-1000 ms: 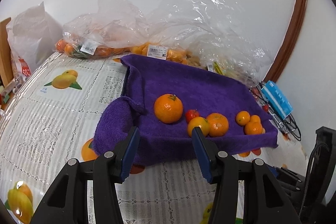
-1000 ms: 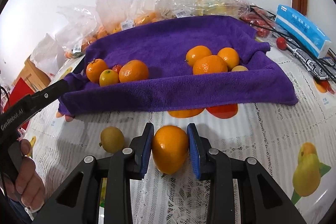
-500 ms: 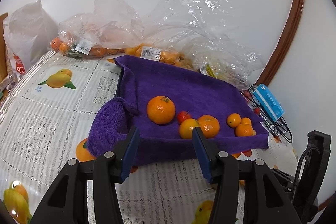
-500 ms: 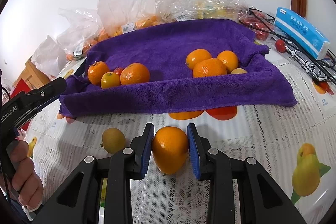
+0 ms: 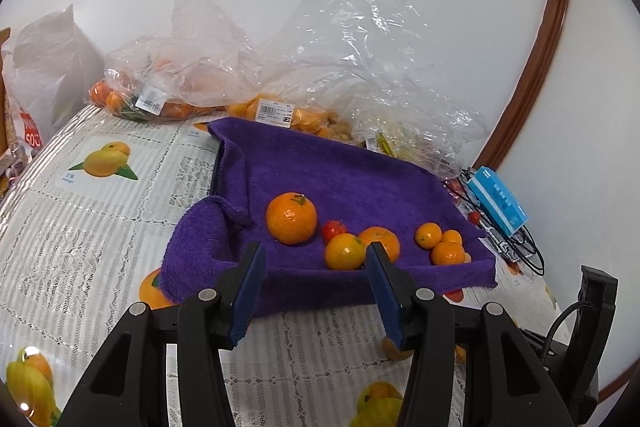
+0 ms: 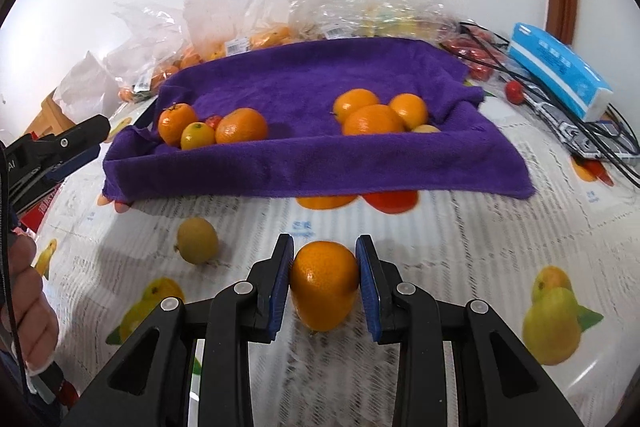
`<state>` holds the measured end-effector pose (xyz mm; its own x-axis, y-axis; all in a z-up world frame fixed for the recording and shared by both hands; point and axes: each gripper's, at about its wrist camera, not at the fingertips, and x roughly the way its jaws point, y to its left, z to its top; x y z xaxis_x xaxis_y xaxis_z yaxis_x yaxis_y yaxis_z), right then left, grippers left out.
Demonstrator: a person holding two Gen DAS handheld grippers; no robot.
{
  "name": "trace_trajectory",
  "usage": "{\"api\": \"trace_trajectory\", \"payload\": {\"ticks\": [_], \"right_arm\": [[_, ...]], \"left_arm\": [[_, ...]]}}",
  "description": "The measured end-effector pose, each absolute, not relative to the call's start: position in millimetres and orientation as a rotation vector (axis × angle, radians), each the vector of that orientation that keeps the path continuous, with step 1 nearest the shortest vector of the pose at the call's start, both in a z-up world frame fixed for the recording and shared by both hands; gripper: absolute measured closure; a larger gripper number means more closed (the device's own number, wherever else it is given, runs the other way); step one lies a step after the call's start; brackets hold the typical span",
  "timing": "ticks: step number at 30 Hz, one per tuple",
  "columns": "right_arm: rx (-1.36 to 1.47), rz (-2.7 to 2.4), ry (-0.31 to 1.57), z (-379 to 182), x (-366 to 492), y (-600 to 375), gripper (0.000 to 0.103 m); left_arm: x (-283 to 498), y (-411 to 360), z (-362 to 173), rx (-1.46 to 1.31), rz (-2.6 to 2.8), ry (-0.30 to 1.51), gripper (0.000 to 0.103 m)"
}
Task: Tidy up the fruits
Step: 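Hold the orange in the right tool while the left tool grasps the yellow-brown fruit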
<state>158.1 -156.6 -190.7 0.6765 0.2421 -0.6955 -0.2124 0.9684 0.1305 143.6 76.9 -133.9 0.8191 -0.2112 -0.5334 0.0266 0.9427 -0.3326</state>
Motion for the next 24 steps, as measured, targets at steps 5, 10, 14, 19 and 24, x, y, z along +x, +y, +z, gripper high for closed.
{"api": "trace_trajectory", "payload": {"ticks": [5,10,14,19,24], "right_arm": [[0.024,0.232,0.788,-191,151,-167,0.071],[0.015,0.217,0.790,-193,146,-175,0.071],[0.001,0.228,0.822,-196,146,-179,0.070],[0.015,0.233,0.811,-197,141,-186,0.070],[0.002,0.230,0.806,-197,136,-189,0.070]], "left_arm": [[144,69,-136,-0.307,-0.166,0.619,0.053],[142,51,-140,-0.255,-0.220,0.636,0.053],[144,36,-147,-0.212,-0.256,0.672,0.053],[144,23,-154,-0.166,-0.277,0.703,0.053],[145,10,-161,-0.115,-0.303,0.731,0.053]]}}
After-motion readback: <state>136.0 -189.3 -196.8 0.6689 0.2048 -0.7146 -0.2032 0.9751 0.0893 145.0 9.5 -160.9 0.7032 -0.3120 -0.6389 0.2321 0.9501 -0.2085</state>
